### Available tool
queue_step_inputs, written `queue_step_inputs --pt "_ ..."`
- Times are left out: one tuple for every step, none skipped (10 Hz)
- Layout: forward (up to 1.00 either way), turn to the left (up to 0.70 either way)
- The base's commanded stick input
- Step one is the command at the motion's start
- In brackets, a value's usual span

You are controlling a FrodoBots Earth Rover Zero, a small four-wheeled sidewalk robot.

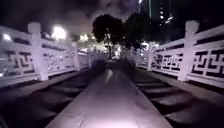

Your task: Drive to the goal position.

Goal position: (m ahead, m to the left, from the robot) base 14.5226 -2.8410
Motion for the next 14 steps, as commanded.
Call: queue_step_inputs --pt "0.45 0.00" --pt "0.45 0.00" --pt "0.45 0.00" --pt "0.45 0.00" --pt "0.45 0.00" --pt "0.45 0.00" --pt "0.45 0.00" --pt "0.45 0.00" --pt "0.45 0.00" --pt "0.45 0.00" --pt "0.45 0.00" --pt "0.45 0.00" --pt "0.45 0.00" --pt "0.45 0.00"
